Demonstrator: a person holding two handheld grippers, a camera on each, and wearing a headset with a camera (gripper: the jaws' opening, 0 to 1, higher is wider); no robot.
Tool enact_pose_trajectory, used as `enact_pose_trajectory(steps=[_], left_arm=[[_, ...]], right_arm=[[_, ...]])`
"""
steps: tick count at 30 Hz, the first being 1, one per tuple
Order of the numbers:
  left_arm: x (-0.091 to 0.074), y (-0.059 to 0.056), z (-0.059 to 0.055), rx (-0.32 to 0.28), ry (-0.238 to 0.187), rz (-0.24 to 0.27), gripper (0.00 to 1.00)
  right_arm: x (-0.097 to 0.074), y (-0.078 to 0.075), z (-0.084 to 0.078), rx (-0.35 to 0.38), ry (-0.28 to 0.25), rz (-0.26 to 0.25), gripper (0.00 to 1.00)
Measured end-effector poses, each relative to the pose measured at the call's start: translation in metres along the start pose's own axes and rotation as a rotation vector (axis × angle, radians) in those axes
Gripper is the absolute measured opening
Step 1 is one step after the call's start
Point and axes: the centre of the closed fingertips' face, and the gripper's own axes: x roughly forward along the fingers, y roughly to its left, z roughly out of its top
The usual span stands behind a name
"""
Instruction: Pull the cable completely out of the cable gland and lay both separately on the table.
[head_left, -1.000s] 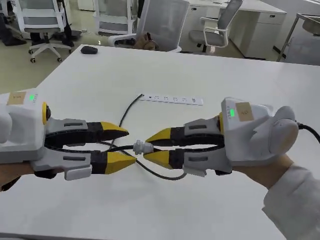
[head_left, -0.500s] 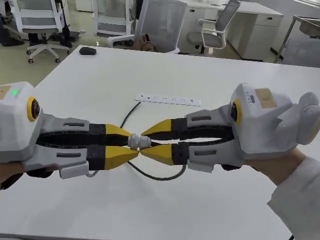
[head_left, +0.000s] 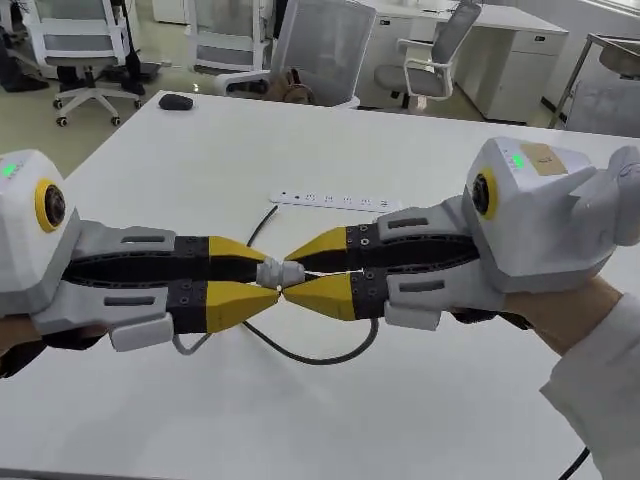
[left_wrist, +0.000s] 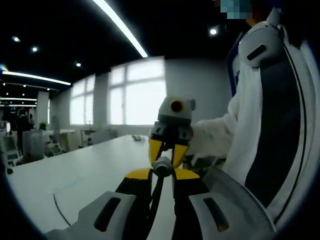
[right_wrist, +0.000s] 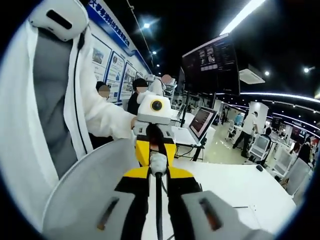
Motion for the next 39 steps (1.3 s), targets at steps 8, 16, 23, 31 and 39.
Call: enact_pose_trajectory(steps=[8, 16, 23, 31, 39], left_arm=[[-0.003, 0.002, 0.005, -0.063, -0.03, 0.007, 0.15], [-0.007, -0.004, 0.015, 0.072, -0.053, 0.009, 0.14], [-0.003, -0.01, 0.018, 0.174, -0.039, 0.0, 0.14], [-0.003, -0.009, 0.022, 0.186, -0.051, 0.005, 0.15], [-0.002, -0.009, 0.023, 0.189, -0.04, 0.005, 0.14]], right_arm=[[0.0, -0.003, 0.007, 0.015, -0.06, -0.021, 0.11], [-0.011, -0.007, 0.015, 0.478, -0.193, 0.067, 0.29], [-0.008, 0.0, 0.019, 0.623, -0.228, 0.139, 0.16], [-0.009, 0.0, 0.022, 0.603, -0.243, 0.124, 0.12], [-0.009, -0.002, 0.023, 0.666, -0.256, 0.127, 0.11]])
